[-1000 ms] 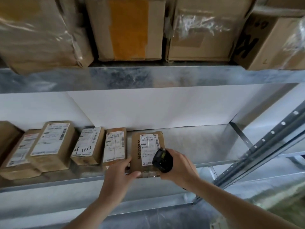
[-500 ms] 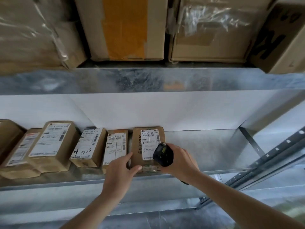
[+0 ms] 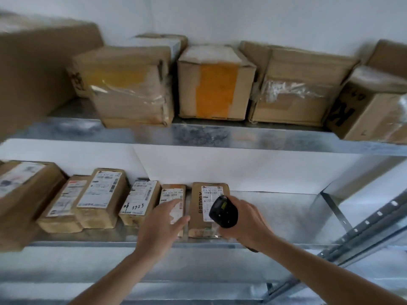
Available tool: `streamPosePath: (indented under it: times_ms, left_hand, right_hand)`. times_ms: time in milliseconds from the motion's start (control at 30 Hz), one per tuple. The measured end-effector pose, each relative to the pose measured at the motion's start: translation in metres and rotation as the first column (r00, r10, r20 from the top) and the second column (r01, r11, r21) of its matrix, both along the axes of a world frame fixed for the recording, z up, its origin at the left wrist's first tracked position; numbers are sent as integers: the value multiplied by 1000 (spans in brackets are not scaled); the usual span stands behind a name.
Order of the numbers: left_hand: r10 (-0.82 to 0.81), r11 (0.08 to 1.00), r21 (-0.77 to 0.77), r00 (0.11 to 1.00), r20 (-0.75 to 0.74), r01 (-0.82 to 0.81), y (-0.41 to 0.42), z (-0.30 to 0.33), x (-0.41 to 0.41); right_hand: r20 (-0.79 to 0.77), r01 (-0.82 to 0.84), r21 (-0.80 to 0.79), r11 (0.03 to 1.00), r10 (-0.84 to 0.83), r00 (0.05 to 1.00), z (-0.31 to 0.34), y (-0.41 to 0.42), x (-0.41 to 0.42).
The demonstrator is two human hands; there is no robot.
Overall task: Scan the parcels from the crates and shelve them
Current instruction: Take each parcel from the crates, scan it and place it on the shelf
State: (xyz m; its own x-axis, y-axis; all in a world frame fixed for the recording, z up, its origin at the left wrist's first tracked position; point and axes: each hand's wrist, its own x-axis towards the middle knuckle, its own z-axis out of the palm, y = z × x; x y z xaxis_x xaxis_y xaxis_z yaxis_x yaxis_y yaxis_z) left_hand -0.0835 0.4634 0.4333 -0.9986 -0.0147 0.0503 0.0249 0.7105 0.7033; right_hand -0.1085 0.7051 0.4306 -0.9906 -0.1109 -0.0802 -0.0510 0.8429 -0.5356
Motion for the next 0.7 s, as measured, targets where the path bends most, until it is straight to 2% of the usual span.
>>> streamPosePath:
  times_ms: [233, 367, 467, 567, 700]
  left_hand:
    - [150, 988, -18, 983, -107, -152, -108, 48, 34]
    - [271, 962, 29, 948, -169, -270, -212, 74, 71]
    - [341, 938, 6, 919, -198, -347, -300, 91, 109]
    - [511, 857, 24, 841, -179, -515, -391, 110, 159]
    - [653, 753, 24, 743, -150, -657, -519, 121, 234]
  right_hand:
    - [-72, -161, -9, 987, 160, 984, 58, -119, 9]
    - [-70, -306, 31, 951, 308, 949, 87, -228, 17]
    - [-88, -414, -3, 910, 412, 907, 107, -325, 34]
    - [-88, -510, -40, 859, 506, 858, 120, -432, 60]
    - [-92, -646, -65, 761, 640, 763, 134, -580, 106]
